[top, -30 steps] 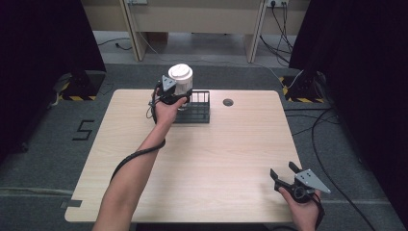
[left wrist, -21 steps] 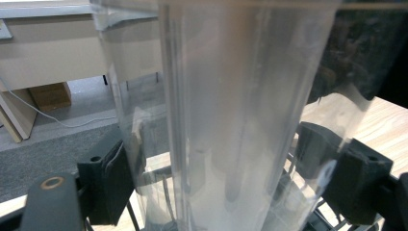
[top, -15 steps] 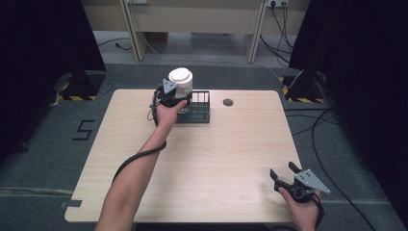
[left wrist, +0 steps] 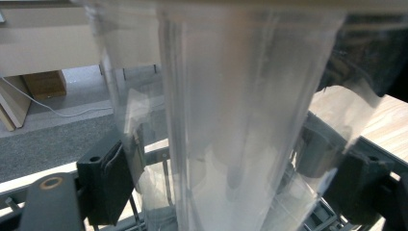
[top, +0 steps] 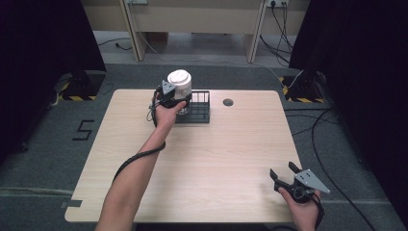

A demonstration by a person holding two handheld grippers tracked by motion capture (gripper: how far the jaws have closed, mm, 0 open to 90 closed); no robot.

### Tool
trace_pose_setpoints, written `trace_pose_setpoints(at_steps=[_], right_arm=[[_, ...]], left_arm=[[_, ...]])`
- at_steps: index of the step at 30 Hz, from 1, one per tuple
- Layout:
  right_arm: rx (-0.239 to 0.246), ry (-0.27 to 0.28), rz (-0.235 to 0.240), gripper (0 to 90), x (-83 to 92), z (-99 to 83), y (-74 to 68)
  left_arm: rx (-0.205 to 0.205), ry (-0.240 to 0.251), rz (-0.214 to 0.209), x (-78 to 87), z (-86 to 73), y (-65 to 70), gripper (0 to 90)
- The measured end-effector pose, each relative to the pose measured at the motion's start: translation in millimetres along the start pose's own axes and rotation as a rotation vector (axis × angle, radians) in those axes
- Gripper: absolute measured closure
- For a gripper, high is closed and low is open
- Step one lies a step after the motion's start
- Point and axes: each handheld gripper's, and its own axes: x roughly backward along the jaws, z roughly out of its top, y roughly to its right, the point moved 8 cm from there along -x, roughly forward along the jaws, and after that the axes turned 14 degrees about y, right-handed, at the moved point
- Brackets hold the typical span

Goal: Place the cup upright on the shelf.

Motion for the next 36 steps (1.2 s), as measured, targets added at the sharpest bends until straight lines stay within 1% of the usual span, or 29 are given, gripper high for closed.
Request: trace_pose_setpoints(at_steps=[3,10,12,13,16,19,22,27,29,33,35,36], right_arm=[[0.009,0.001,-0.001,20.7,-0.1,0.2,0.5],[0.009,-0.002,0.0,20.7,-0.3,-0.1,-0.7],[0.009,-0.002,0.0,20.7,-0.2,-0.1,-0.7],[0.006,-0.002,0.0,20.7,-0.2,0.0,-0.7],[0.003,-0.003,-0.001,20.7,-0.3,0.0,-0.8],[0.005,-0.005,0.001,20.7,-0.5,-0.2,-1.3],[0.007,-0.007,0.001,20.7,-0.3,-0.2,-1.4],[0.006,-0.006,0.0,20.7,-0.3,-0.2,-1.4],[0.003,-0.005,-0.001,20.7,-0.3,-0.2,-1.3],[0.007,-0.007,0.0,20.7,-0.3,-0.3,-1.5],[0.007,-0.007,0.0,20.7,-0.2,-0.2,-1.5],[0.007,-0.007,0.0,20.7,-0.2,-0.2,-1.5]], left_arm=[[0.005,-0.003,-0.004,0.6,-0.5,-0.4,16.5],[0.004,-0.003,-0.009,1.5,-1.0,-0.4,16.2],[-0.009,-0.002,-0.007,1.2,-1.0,-0.2,15.9],[-0.031,-0.002,-0.007,1.9,-1.4,-0.5,14.5],[-0.027,-0.001,-0.007,3.1,-1.7,-0.5,14.5],[-0.031,-0.009,-0.007,6.2,-1.2,-0.5,14.5],[-0.035,-0.007,-0.01,9.6,2.9,0.2,14.5],[-0.014,-0.005,-0.004,16.2,7.3,0.6,14.5],[-0.021,0.0,-0.006,21.7,8.9,0.9,14.5],[-0.036,0.003,-0.014,27.6,11.3,2.5,14.5],[-0.038,0.012,-0.019,33.4,14.5,2.7,14.5],[-0.038,0.012,-0.019,33.4,14.5,2.7,14.5]])
